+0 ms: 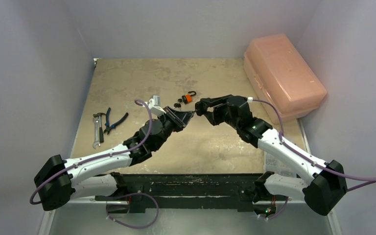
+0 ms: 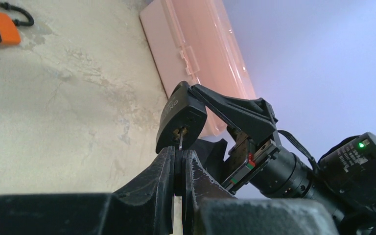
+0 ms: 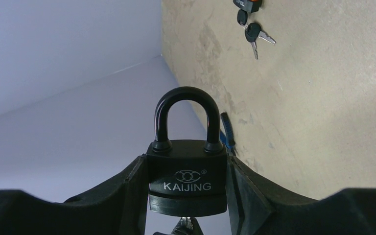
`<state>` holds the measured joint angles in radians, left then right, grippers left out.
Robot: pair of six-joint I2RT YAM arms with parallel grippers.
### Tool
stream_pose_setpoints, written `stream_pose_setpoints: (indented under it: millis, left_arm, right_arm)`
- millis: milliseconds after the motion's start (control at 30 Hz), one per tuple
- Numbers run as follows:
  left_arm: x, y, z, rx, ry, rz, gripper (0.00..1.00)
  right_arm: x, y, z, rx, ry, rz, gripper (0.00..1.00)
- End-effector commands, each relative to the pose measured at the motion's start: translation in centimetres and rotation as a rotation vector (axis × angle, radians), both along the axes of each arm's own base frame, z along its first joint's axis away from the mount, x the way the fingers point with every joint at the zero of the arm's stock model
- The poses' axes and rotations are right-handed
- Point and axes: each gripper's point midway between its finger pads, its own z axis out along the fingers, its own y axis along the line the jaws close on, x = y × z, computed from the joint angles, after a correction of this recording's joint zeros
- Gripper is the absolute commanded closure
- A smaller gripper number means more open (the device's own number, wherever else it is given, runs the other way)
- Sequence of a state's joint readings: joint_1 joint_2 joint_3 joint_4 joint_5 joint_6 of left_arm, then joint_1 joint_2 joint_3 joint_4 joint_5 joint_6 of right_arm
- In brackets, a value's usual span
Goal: Unlock with the key
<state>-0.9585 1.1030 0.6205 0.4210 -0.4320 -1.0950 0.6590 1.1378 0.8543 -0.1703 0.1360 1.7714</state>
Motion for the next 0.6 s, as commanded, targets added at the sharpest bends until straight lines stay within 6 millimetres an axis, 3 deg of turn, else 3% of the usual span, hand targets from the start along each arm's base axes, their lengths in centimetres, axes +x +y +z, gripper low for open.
stream_pose_setpoints:
  millis: [0,100,200,467,567]
  left_arm:
    - [1.0,-0.5,2.5,0.000,-0.108,0.014,1.00]
    - [1.7,-2.2,1.7,0.203,-0.191,-0.044,1.00]
    - [1.9,-3.1,0.6,0.278,-0.238,-0.081,1.00]
    - [1.8,-3.5,1.3,0.252,-0.255,-0.095,1.00]
    - [2.2,-1.9,0.2,0.117,-0.075,-0.002,1.00]
  right_arm:
    - [-0.7,2.2,7.5,0.146,-0.165,0.098,1.00]
    - [-0.6,2.1,7.9,0.134,-0.185,0.102,1.00]
    - [-0.7,2.1,8.0,0.127,-0.192,0.104,1.00]
    - [-0.6,2.6,7.7,0.121,-0.183,0.121,1.00]
    - [-0.5,2.5,7.6,0.119,-0.182,0.115,1.00]
